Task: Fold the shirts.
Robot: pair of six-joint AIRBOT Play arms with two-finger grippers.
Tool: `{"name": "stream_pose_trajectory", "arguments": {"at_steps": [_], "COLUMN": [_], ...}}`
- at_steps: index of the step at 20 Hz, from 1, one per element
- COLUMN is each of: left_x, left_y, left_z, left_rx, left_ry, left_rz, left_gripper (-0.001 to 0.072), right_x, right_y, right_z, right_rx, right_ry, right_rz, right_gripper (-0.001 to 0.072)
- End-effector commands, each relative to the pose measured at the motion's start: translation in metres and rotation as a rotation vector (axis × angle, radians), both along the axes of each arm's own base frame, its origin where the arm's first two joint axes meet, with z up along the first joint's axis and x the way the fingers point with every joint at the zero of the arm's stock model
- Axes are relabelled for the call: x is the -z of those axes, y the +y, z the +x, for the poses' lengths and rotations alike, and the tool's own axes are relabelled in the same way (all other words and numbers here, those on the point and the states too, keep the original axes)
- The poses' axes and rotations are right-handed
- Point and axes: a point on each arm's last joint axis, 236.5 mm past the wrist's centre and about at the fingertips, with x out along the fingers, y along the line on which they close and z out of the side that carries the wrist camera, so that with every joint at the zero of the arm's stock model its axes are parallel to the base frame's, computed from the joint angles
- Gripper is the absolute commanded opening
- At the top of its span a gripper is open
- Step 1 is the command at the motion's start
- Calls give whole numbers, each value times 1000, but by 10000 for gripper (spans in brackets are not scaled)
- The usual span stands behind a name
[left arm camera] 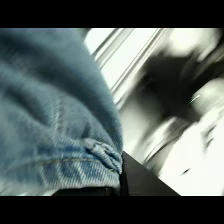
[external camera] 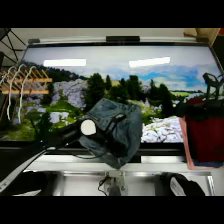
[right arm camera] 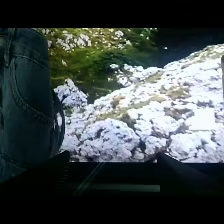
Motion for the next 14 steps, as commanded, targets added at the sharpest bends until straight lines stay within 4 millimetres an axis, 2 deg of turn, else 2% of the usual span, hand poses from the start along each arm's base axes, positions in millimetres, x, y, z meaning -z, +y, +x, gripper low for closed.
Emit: {"name": "stream_pose_trajectory", "arguments": {"at_steps": [1, 3, 5, 10, 12, 14], "left_x": [42, 35, 27, 27, 27, 27], "left_y": [85, 119, 134, 138, 138, 138], "left_z": [-6, 2, 1, -1, -1, -1], "left_rx": [70, 55, 44, 26, 11, 6], "left_ry": [-69, -113, -110, -89, -80, -77], "left_rz": [358, 428, 437, 452, 457, 459], "left_gripper": [61, 61, 61, 61, 61, 61], "right_x": [13, 34, 63, 132, 161, 178], "right_y": [21, 36, 59, 144, 156, 158], "right_z": [-10, -4, 4, 31, 31, 27], "right_rx": [-45, -18, -23, -102, -103, -90], "right_ry": [20, 23, 58, 126, 174, 218], "right_rz": [103, 189, 252, 317, 314, 317], "right_gripper": [652, 652, 652, 652, 652, 652]}}
